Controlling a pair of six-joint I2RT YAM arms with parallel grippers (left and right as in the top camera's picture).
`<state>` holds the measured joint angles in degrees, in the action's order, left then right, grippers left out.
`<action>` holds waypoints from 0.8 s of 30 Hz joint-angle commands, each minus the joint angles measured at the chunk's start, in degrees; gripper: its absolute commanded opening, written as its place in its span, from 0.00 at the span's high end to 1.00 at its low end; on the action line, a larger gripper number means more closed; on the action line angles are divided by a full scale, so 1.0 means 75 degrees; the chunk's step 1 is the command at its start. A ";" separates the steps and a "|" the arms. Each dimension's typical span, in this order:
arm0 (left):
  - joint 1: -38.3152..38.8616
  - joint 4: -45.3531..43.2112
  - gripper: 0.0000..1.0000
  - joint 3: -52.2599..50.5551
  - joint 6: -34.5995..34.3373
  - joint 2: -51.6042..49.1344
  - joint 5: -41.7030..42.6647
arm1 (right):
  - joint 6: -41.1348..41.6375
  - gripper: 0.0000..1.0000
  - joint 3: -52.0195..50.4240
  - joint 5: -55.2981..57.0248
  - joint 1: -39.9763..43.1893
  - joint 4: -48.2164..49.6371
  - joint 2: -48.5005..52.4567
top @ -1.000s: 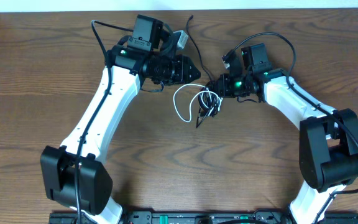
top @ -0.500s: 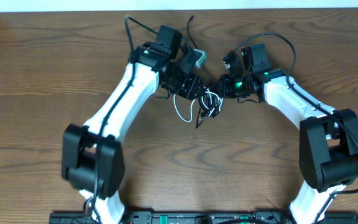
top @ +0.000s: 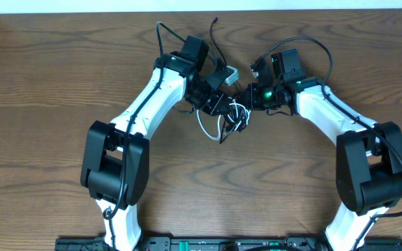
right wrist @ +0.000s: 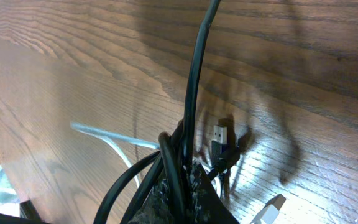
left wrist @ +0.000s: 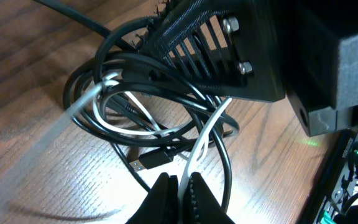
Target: Untangle cables
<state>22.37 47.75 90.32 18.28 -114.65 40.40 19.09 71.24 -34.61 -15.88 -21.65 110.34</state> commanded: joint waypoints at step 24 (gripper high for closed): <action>-0.1445 -0.0781 0.93 0.0370 -0.3115 0.4010 -0.1894 | 0.0379 0.99 -0.0009 0.2168 0.0280 -0.0933 -0.0009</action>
<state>13.15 43.07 90.59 -3.27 -89.67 32.91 22.17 71.55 -26.61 -15.44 -27.18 110.34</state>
